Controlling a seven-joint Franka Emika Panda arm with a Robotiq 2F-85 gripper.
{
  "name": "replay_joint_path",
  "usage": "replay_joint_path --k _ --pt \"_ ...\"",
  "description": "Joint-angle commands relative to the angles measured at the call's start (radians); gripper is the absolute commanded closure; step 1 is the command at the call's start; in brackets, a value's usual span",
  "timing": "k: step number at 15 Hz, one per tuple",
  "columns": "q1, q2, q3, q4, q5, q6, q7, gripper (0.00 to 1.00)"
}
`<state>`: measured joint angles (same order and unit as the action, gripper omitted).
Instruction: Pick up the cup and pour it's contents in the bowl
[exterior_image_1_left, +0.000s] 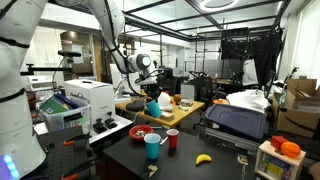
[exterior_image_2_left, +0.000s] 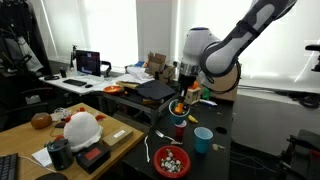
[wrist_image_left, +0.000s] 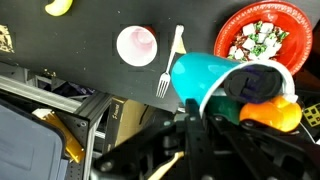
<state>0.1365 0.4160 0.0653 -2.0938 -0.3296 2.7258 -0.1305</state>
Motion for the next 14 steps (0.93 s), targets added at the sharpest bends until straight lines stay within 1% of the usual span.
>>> replay_joint_path --k 1,5,6,7,10,13,14 --pt "0.023 0.033 -0.014 0.064 -0.018 -0.002 -0.006 0.99" --pt "0.069 0.142 -0.034 0.237 -0.061 -0.005 0.003 0.99" --pt "0.071 0.187 -0.034 0.297 -0.061 -0.006 -0.007 0.99" --pt "0.094 0.226 -0.051 0.35 -0.077 -0.007 0.011 0.99" --pt "0.128 0.347 -0.069 0.496 -0.077 -0.02 0.01 0.99" --pt "0.17 0.439 -0.108 0.596 -0.083 -0.026 0.029 0.99" --pt "0.2 0.462 -0.145 0.62 -0.098 -0.022 0.058 0.99"
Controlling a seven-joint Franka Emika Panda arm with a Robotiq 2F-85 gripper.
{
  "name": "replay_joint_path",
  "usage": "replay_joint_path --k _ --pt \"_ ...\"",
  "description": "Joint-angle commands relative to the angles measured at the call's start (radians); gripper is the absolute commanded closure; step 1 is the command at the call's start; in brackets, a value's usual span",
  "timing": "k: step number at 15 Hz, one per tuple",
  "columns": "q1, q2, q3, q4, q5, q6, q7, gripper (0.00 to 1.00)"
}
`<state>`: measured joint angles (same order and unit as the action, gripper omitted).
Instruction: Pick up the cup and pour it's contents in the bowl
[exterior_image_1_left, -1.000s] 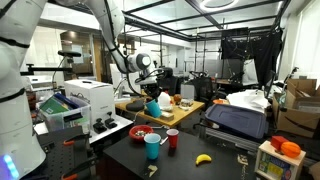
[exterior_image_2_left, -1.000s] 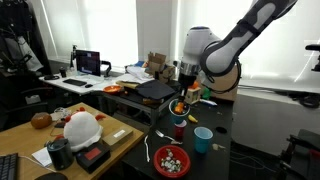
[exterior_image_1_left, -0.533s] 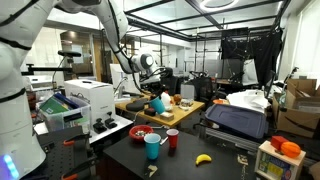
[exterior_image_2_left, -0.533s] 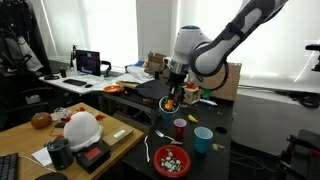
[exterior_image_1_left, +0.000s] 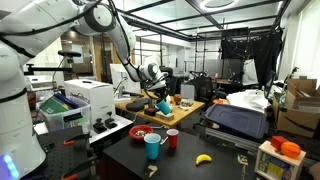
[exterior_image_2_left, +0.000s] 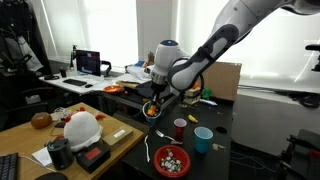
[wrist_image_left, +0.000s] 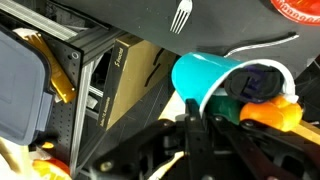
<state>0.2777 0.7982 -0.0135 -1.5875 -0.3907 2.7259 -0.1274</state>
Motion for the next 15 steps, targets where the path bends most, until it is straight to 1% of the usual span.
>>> replay_joint_path --k 1,3,5,6,7,10,12,14,15 --pt "0.079 0.102 -0.092 0.136 -0.046 -0.023 0.074 0.99" --pt "0.129 0.129 -0.16 0.155 -0.086 -0.015 0.136 0.99" --pt "0.149 0.15 -0.177 0.164 -0.094 -0.02 0.17 0.99" --pt "0.155 0.157 -0.175 0.163 -0.091 -0.019 0.179 0.99" --pt "0.149 0.158 -0.156 0.156 -0.08 -0.018 0.168 0.99" --pt "0.148 0.138 -0.11 0.102 -0.072 0.0 0.143 0.99" --pt "0.148 0.127 -0.093 0.073 -0.078 0.011 0.133 0.99" --pt "0.162 0.115 -0.108 0.039 -0.097 0.015 0.138 0.99" --pt "0.159 0.112 -0.104 0.02 -0.104 0.023 0.123 0.99"
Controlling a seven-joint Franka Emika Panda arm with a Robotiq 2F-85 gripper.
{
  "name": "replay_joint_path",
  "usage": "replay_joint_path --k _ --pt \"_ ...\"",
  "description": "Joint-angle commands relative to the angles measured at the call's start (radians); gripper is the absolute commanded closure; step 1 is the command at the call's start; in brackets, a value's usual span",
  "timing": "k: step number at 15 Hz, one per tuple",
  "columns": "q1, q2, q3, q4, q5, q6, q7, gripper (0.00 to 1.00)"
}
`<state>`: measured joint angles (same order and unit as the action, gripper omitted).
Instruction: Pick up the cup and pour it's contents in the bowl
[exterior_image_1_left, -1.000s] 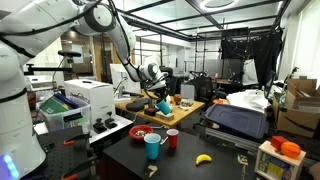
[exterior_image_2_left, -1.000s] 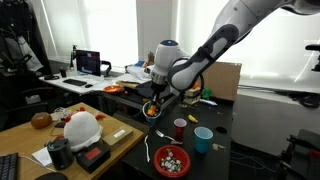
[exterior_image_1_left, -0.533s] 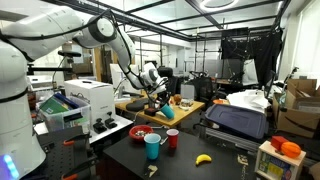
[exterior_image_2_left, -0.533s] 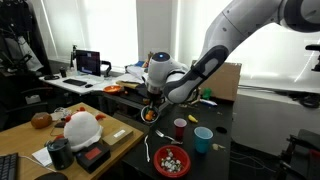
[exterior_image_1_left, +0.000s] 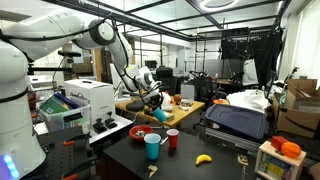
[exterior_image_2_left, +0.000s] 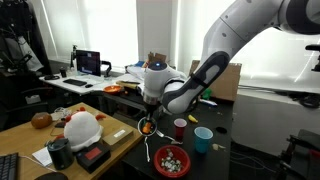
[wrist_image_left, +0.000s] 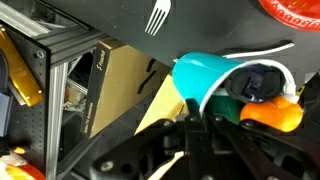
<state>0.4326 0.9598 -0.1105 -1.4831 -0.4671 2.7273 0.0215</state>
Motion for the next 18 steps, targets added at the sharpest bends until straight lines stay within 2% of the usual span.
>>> replay_joint_path --k 1,3,8,13,18 --pt "-0.004 -0.049 -0.001 -0.099 -0.036 0.036 -0.047 0.99" --pt "-0.009 -0.057 -0.014 -0.141 -0.06 0.075 -0.065 0.99" --pt "0.063 -0.075 -0.19 -0.221 -0.216 0.218 -0.009 0.99" --pt "0.061 -0.093 -0.202 -0.277 -0.248 0.345 -0.007 0.99" --pt "0.115 -0.122 -0.244 -0.327 -0.246 0.391 0.011 0.99"
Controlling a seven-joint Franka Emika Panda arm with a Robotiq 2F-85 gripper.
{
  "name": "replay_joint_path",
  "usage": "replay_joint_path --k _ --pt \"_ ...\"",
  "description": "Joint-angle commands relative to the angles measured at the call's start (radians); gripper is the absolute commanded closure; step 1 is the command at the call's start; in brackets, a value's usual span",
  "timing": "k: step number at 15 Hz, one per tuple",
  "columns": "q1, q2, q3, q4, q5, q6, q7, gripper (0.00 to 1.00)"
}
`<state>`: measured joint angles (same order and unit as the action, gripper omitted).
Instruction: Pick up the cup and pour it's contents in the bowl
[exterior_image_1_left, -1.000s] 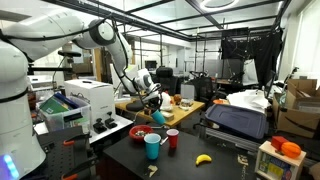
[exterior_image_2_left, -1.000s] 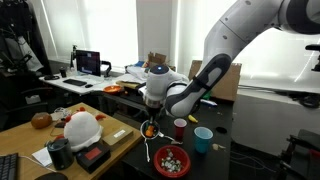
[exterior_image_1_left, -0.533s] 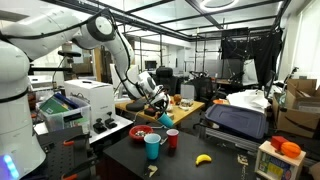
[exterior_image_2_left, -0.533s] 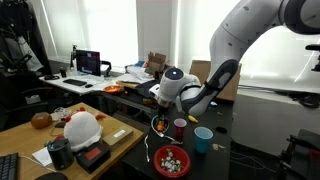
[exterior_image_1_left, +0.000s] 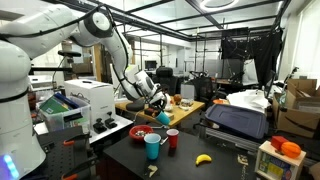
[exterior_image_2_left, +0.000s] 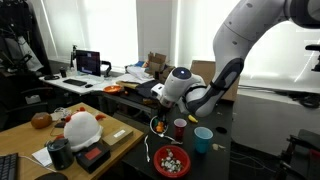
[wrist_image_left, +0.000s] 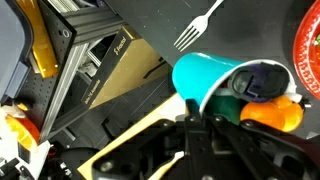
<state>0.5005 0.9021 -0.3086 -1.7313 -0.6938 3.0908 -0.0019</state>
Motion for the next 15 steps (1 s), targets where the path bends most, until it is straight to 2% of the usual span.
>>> replay_joint_path --k 1,8,15 --pt "0.057 -0.073 -0.052 -0.09 -0.02 0.031 0.037 0.99" --pt "0.226 -0.088 -0.218 -0.151 -0.028 0.041 0.079 0.99" --pt "0.304 -0.097 -0.256 -0.241 -0.022 0.077 0.066 0.99"
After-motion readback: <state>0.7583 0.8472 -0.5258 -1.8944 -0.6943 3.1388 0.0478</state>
